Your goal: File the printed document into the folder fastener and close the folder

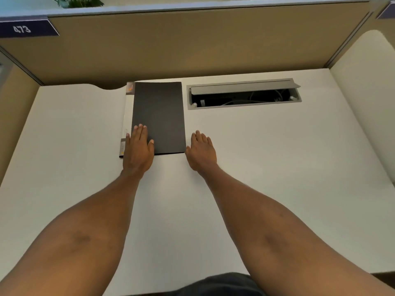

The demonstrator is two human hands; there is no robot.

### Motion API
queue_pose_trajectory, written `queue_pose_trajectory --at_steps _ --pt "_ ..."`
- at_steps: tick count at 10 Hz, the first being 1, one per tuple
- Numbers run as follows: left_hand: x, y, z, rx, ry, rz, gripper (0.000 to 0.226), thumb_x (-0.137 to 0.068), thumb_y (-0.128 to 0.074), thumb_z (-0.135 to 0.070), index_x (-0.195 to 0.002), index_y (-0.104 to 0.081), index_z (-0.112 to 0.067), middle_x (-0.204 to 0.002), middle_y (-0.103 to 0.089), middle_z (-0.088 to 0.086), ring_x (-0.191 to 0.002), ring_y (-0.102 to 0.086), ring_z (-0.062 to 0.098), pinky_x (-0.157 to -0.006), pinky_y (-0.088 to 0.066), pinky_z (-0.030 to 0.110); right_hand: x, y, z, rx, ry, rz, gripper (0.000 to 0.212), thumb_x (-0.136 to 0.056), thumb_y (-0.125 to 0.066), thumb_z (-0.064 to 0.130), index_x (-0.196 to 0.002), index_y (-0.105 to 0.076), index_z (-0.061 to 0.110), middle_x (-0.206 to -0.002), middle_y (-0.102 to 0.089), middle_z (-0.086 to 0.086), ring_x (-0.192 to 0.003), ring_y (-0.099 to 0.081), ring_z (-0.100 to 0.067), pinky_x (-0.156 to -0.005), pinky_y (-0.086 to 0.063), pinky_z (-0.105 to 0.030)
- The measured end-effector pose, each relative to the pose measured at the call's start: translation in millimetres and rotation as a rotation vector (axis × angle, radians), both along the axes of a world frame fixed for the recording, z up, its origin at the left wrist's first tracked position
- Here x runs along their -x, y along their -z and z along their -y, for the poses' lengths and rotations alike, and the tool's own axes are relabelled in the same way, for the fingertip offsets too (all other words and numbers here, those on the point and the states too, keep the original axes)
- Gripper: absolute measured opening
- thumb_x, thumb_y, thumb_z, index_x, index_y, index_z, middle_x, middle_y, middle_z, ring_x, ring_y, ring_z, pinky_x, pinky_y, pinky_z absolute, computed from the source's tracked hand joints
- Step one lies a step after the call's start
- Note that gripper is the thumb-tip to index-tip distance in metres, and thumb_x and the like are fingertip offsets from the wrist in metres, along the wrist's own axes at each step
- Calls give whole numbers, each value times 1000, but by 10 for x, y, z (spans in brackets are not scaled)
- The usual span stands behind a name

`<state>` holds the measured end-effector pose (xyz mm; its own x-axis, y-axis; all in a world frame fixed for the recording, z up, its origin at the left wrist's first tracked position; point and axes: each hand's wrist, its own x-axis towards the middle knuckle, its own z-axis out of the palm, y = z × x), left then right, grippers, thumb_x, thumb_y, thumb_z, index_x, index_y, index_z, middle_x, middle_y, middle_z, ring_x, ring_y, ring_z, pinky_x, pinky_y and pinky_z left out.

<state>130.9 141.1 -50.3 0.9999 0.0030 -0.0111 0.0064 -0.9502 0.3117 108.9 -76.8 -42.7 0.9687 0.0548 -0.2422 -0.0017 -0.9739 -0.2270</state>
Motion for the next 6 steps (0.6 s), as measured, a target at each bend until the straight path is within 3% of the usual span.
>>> queue_pose_trajectory --at_steps 3,6 --pt "702 97 951 29 83 -28 60 -111 -31 -34 -165 -18 -11 -174 -15 5 -163 -7 22 -133 -3 42 632 57 874 -4 63 -42 63 -108 -25 33 -163 -11 5 -173 -6 -10 -160 -9 -26 -131 -7 -43" --pt "1080 -15 1893 150 157 37 61 -111 -28 -31 -166 -10 -12 -175 -7 3 -163 -2 17 -133 -1 38 916 -96 1760 34 130 113 65 -107 -20 34 -164 -3 7 -173 4 -8 -161 2 -23 -131 -4 -42"
